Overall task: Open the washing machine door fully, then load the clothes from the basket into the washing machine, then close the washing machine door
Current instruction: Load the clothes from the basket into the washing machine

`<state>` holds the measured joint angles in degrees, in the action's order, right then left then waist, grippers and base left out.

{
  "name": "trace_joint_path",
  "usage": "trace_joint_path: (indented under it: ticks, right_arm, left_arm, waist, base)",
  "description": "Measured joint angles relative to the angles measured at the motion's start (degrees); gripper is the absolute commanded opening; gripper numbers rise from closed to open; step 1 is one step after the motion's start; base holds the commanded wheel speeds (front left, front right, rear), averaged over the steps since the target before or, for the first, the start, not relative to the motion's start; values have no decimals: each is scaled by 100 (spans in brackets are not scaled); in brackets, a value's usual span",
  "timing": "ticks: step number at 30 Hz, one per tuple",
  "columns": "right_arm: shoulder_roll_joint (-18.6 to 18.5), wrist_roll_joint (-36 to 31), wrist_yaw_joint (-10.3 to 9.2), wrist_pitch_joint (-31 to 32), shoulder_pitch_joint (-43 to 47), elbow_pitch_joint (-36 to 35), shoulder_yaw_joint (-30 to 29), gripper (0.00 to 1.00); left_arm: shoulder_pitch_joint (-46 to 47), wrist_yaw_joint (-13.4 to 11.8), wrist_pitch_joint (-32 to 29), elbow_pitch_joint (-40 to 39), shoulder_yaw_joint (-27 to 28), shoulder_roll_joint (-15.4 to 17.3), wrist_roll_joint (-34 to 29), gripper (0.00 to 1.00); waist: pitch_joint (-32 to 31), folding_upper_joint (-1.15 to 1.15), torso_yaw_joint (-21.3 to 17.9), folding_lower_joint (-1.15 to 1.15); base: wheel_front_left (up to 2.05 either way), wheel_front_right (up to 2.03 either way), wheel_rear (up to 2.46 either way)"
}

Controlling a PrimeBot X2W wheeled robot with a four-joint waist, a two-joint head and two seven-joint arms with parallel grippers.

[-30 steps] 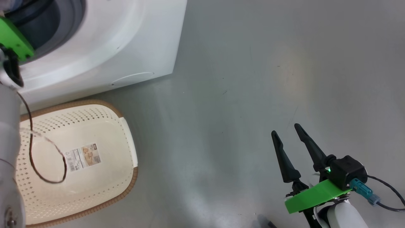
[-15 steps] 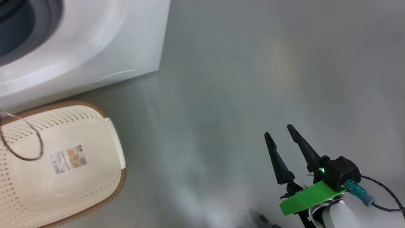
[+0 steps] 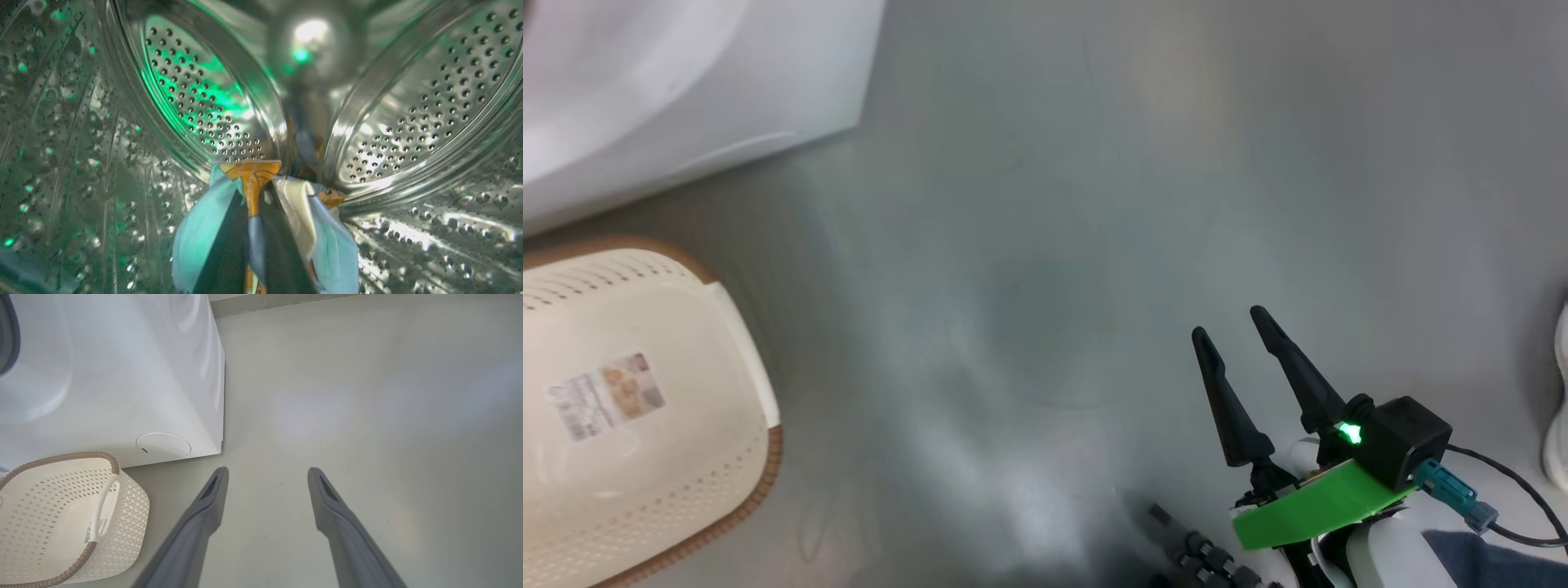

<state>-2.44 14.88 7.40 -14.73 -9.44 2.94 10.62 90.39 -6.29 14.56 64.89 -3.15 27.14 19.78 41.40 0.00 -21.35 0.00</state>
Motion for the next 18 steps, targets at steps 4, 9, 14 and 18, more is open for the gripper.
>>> trace_joint_path:
  ticks: [4, 9, 14, 18]
  right_arm:
    - [9, 44, 0, 0, -10, -63, 34, 100]
    - [27, 44, 0, 0, -10, -55, 130, 100]
    - [31, 153, 0, 0, -10, -49, 85, 100]
    - [29, 198, 0, 0, -12, -29, -32, 100]
  left_arm:
    - [175, -3, 22, -357, 0, 76, -108, 0]
    - [162, 111, -52, 103, -193, 100, -261, 1]
    - [293, 238, -466, 530, -325, 32, -261, 100]
    - [355, 207, -572, 698, -369, -86, -288, 100]
  waist:
    - [253, 0, -115, 0]
    - [397, 0, -250, 0]
    - [490, 0, -282, 0]
    - [448, 0, -197, 0]
  base:
    - [0, 0, 0]
    - [0, 0, 0]
    - [0, 0, 0]
    - [0, 0, 0]
